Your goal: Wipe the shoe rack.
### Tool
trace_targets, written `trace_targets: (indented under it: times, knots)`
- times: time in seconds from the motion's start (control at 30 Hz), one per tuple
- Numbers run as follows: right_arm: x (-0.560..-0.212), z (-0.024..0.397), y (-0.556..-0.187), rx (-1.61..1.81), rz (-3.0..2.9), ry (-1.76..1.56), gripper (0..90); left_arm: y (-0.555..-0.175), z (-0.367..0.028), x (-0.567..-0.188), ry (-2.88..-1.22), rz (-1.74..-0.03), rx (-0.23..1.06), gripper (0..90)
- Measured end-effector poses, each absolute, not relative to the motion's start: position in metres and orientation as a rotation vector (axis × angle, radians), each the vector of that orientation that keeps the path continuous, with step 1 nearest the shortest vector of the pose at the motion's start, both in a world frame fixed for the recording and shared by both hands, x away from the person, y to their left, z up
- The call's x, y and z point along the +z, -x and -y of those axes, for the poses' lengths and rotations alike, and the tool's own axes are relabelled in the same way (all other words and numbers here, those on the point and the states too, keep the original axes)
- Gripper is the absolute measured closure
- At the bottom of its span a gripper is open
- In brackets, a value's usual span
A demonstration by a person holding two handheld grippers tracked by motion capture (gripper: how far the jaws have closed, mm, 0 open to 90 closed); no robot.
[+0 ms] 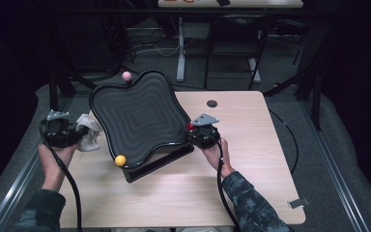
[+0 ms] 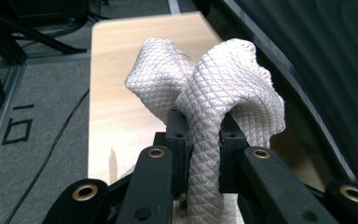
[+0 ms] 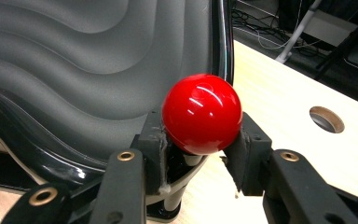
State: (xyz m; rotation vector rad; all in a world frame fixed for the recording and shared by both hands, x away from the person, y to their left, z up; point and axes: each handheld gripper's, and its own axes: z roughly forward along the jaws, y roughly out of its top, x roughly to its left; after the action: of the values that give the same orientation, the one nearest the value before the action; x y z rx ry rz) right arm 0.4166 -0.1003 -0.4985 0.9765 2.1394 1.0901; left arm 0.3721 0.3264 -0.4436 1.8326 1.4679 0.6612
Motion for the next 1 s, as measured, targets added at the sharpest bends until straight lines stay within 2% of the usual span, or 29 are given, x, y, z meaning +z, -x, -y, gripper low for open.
trace_targets:
  times: [0.2,0.43,1.0]
  knots:
    - [-0.498,0.1,-0.416,1.077,-2.136,-0.982,61.7,-0.346,-0.322,-0.471,-1.843,-1.463,0.632,79.0]
    - [-0.498,0.101,-0.417,1.08,-2.141,-0.981,61.7,-0.333,-0.322,-0.49,-1.858,-1.48,0.596,79.0]
    - [-0.498,0.104,-0.425,1.087,-2.155,-0.978,61.8,-0.324,-0.319,-0.505,-1.902,-1.46,0.576,79.0]
